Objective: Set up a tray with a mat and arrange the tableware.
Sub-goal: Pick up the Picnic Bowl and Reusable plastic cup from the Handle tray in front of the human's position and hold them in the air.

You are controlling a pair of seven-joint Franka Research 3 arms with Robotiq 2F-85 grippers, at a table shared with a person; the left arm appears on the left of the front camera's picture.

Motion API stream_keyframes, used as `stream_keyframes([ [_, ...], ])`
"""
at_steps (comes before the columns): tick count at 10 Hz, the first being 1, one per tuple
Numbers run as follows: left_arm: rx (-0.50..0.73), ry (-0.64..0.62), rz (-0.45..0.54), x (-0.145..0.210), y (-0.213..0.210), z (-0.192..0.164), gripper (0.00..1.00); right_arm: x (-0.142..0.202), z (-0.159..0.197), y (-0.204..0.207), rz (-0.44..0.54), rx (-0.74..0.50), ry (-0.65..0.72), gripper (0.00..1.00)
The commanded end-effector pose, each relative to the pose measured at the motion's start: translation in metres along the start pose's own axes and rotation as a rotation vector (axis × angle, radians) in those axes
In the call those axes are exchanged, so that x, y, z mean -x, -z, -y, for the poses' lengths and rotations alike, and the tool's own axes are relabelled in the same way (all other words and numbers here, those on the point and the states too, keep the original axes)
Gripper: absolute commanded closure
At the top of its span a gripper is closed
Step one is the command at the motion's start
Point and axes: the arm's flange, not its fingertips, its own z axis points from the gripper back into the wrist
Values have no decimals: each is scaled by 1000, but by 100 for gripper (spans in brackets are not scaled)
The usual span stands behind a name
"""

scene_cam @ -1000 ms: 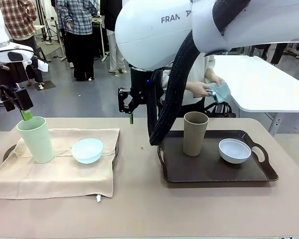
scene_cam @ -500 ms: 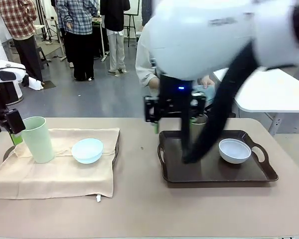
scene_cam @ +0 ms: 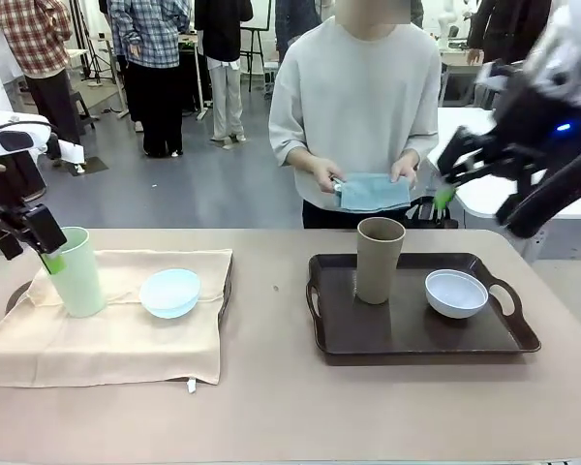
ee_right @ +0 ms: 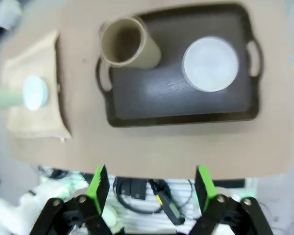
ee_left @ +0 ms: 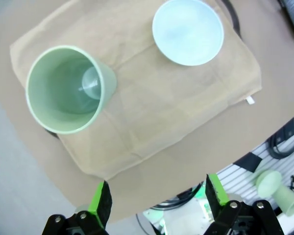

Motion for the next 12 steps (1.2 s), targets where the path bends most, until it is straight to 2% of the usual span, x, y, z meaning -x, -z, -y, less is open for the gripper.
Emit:
stream_keyframes([
  [1,0,-3,-7,-7,7,4,0,-16,19,-12,-20,-41,54,10],
  [2,-2,14,-9,-5,5,4,0,-13,12,-19,0,33,93,10],
  [3,2,8,-10,-2,4,3,0,-11,23,-10,8,-8,50,10],
  [6,2,8,-10,-2,4,3,0,-15,29,-17,18,13,75,10],
  [7,4,9,-14,-3,5,3,0,-27,69,-17,-74,-45,136,10],
  [8,80,-40,22,4,0,-16,0,-29,109,-24,-127,-143,197,10],
  [10,234,-51,75,13,-6,-43,0,-27,176,-31,-168,-276,347,10],
  [12,438,6,104,22,-10,-72,0,-19,231,-33,-210,-452,373,10],
])
